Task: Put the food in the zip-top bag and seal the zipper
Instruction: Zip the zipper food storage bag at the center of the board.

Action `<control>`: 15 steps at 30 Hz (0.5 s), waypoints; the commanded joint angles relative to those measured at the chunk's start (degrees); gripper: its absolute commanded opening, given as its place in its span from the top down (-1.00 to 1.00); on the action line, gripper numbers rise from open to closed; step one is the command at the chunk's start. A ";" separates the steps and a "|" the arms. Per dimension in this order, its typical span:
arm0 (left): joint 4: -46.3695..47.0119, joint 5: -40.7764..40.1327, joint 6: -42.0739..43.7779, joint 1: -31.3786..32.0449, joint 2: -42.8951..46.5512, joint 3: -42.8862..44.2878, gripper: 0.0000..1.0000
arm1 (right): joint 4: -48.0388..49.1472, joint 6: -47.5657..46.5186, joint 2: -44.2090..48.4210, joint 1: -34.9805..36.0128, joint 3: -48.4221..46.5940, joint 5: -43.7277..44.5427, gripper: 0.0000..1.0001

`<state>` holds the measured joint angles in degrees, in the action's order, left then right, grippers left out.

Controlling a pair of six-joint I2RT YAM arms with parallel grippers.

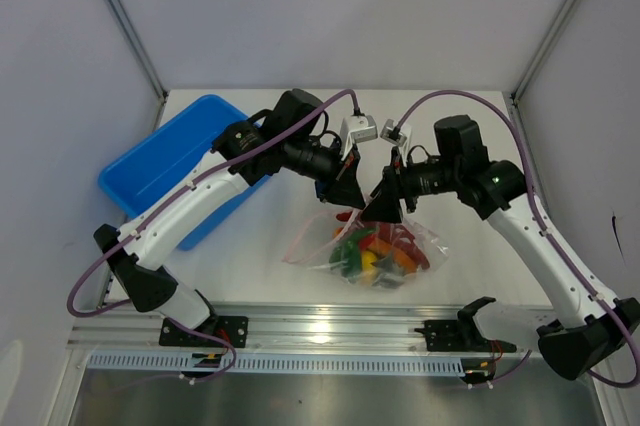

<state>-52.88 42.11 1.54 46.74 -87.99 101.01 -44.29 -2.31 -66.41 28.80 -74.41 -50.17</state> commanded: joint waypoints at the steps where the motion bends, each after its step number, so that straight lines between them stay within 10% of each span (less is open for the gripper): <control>1: 2.79 2.37 0.74 -0.25 1.85 0.07 0.99 | 3.33 -1.65 -0.73 0.56 0.05 -4.23 -0.34; 15: 3.22 3.16 0.83 -0.25 2.03 -0.73 0.99 | 5.18 0.46 0.49 2.14 5.33 -8.01 0.28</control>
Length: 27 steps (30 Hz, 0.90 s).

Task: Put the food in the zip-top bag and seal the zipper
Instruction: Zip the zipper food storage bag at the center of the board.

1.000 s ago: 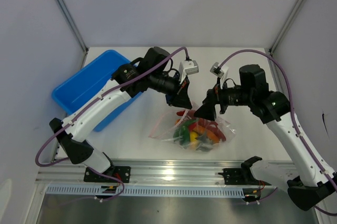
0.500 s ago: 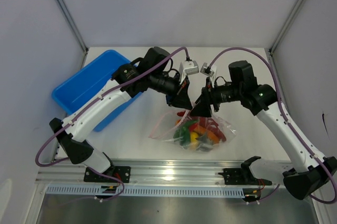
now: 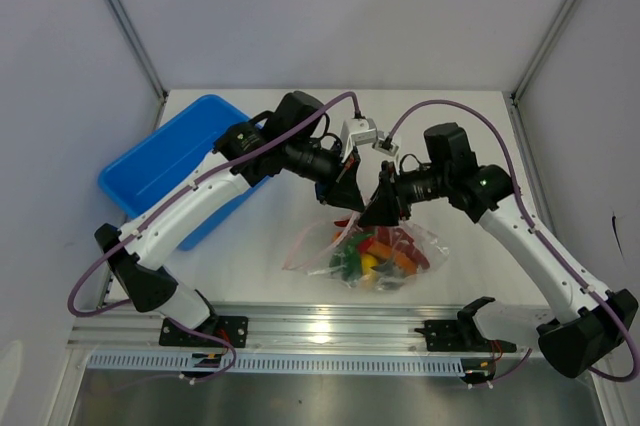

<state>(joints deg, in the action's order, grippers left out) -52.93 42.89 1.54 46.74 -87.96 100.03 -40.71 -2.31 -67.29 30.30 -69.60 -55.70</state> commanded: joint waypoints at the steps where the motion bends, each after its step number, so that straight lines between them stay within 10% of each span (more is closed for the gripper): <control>1: 3.27 2.46 0.75 -0.25 1.92 0.43 0.99 | 1.60 0.55 1.46 0.55 0.70 -2.57 0.31; 8: 3.97 2.63 -0.13 -0.25 2.18 -0.18 0.99 | 8.26 7.30 0.84 0.63 2.10 -5.20 1.00; 15: 3.18 -0.52 -0.66 -0.25 2.97 -2.82 0.85 | 27.15 24.88 3.65 -0.42 4.56 1.11 1.00; 27: 0.02 -10.54 -1.01 0.63 3.94 -3.61 0.78 | 25.86 34.20 9.19 -4.28 4.74 13.60 1.00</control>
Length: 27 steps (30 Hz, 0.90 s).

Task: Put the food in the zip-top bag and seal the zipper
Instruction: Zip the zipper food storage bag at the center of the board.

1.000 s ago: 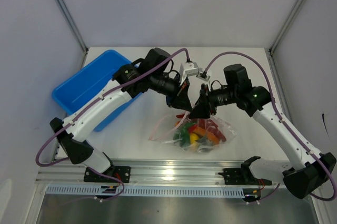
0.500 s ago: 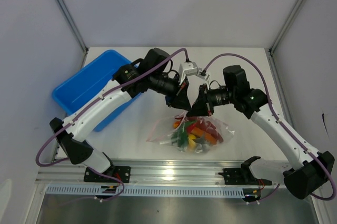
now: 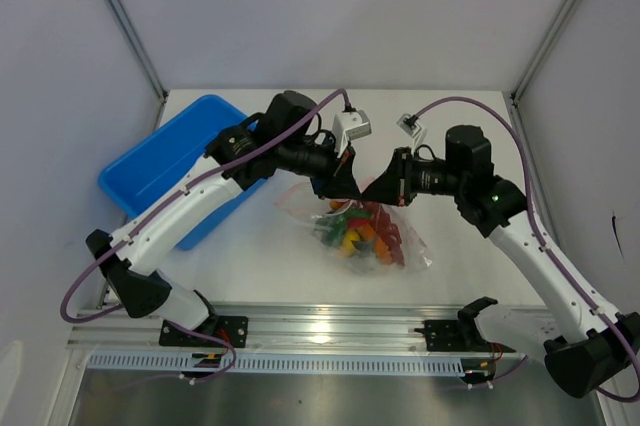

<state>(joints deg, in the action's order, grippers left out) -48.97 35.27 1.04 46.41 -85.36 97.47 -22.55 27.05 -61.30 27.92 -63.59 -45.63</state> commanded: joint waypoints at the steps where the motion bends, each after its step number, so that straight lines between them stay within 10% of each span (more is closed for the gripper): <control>1: -4.03 -3.27 -0.42 0.96 1.34 -1.66 0.78 | 7.69 5.47 3.55 -2.34 -1.01 3.61 1.00; 23: -3.76 -4.51 5.11 0.17 11.54 -12.58 0.99 | 1.04 -0.54 5.67 -10.18 -0.28 -11.93 1.00; 27: -4.73 -2.23 5.20 0.17 9.34 -7.49 0.99 | -13.02 -12.42 1.63 -7.72 -8.45 -11.24 -0.20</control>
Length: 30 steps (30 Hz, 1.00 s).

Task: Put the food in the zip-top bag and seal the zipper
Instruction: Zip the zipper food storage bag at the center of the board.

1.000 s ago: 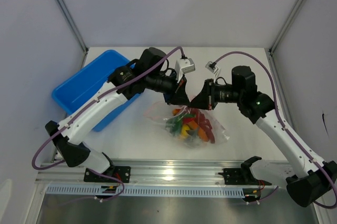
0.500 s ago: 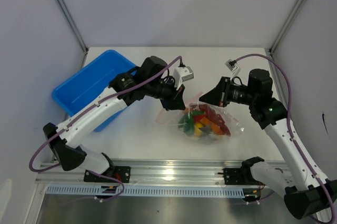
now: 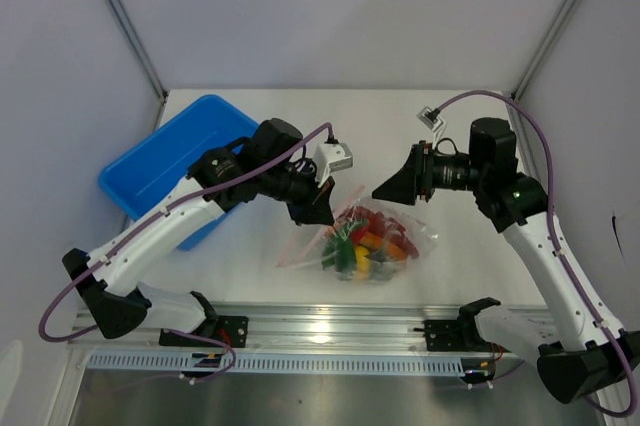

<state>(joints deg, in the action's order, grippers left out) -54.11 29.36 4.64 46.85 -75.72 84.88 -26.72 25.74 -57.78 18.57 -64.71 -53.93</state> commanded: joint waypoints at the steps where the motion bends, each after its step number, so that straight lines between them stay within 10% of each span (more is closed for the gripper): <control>1: 0.49 4.03 1.60 -0.27 -0.56 5.55 0.99 | -10.01 -12.63 -2.59 2.26 -8.84 -2.76 -0.29; 9: -0.12 6.06 1.86 -0.27 -1.88 8.81 0.99 | -8.53 -16.95 -10.94 5.69 -14.04 -7.32 -0.36; 30: 0.49 7.81 1.16 -0.44 -2.85 9.07 0.99 | -7.03 -18.71 -14.73 10.79 -13.08 -8.91 0.71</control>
<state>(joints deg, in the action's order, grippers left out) -55.83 33.91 5.17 46.78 -78.56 91.20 -35.66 7.44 -73.54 29.04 -77.67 -61.28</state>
